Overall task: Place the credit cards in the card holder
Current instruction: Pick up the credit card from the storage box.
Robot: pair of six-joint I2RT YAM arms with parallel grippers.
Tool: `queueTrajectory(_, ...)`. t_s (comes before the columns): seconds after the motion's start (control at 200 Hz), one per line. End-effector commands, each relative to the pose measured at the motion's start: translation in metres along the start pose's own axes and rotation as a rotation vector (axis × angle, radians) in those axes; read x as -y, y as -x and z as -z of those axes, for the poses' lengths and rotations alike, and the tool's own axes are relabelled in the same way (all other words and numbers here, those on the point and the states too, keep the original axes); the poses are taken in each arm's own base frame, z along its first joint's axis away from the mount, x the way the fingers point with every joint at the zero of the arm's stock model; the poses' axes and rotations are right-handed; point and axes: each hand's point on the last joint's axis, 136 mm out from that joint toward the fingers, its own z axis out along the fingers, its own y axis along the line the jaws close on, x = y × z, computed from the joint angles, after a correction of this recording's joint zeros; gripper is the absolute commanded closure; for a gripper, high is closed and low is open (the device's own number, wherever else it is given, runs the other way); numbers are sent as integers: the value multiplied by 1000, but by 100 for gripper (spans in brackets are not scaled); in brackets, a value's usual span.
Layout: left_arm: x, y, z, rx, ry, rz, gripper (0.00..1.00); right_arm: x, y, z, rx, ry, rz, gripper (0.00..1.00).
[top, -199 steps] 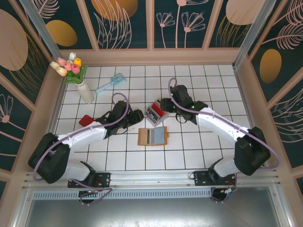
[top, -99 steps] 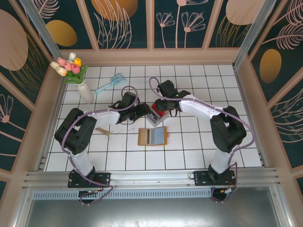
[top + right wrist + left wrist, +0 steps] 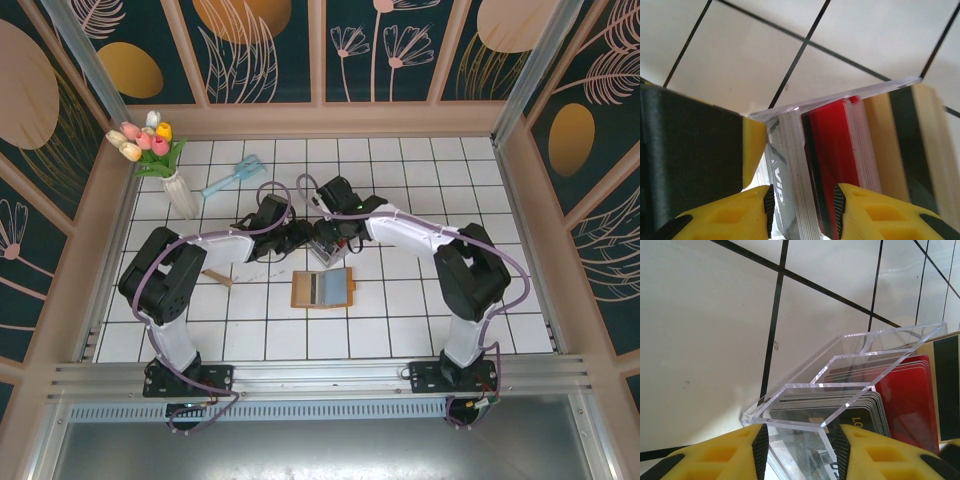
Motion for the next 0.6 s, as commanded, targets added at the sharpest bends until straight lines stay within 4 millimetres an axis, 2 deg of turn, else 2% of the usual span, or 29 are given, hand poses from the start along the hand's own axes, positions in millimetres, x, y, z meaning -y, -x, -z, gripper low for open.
queueTrajectory(0.0, -7, 1, -4, 0, -1, 13, 59, 3, -7, -8, -38, -36, 29, 60)
queueTrajectory(0.21, -14, -1, -3, 9, 10, 28, 63, 0, -13, -12, -52, -49, 65, 58)
queueTrajectory(0.4, -12, 2, 3, 32, -4, 42, 62, 0, -23, -20, -75, -93, 106, 57)
queueTrajectory(0.575, -8, 5, 20, 87, -47, 56, 55, -1, -22, -19, -58, -106, 102, 57)
queueTrajectory(0.596, -1, 8, 29, 108, -72, 53, 53, -1, -21, -18, -54, -104, 99, 57)
